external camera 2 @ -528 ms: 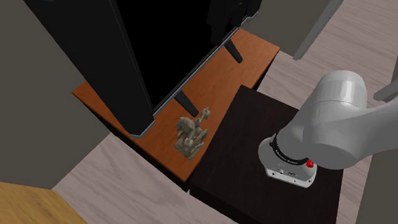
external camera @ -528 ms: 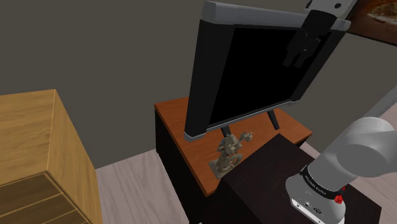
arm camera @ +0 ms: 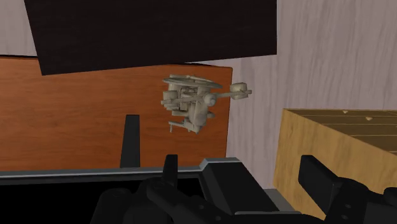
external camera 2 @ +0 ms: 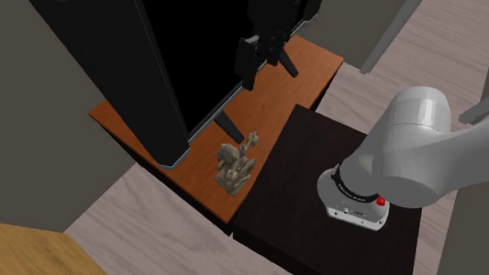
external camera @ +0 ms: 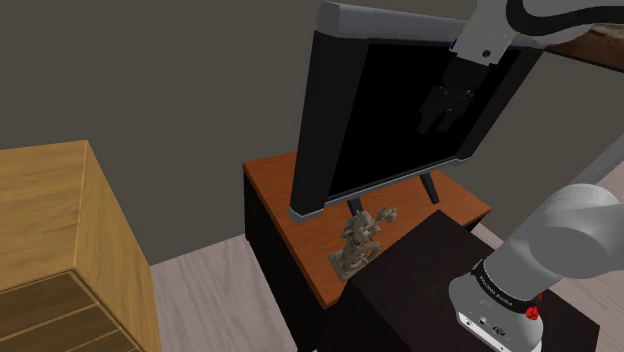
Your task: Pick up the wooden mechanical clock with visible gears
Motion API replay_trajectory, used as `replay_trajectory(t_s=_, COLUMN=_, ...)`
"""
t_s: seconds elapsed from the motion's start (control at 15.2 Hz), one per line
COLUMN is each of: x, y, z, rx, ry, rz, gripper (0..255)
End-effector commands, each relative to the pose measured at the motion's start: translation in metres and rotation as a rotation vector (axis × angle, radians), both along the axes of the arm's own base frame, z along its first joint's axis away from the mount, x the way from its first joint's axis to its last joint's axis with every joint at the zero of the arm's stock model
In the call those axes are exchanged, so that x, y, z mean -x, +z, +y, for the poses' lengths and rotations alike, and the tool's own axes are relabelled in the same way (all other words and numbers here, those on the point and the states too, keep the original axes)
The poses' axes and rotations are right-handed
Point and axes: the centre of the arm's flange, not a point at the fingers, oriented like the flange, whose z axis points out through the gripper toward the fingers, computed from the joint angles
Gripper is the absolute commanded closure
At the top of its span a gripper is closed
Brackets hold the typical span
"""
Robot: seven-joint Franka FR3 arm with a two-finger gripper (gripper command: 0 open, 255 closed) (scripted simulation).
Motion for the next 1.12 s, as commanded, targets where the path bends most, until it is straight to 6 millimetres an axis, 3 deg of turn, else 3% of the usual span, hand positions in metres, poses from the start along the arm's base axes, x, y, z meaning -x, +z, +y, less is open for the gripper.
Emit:
replay_trajectory(t_s=0.0, x=-0.006, y=-0.026, z=0.006, rx=0.013, ry=-0.011, rz=0.003, gripper=0)
replay_trajectory(t_s=1.06, x=-0.051, y=-0.231, z=0.043, rx=0.119, ry=-0.09, rz=0.049, gripper=0)
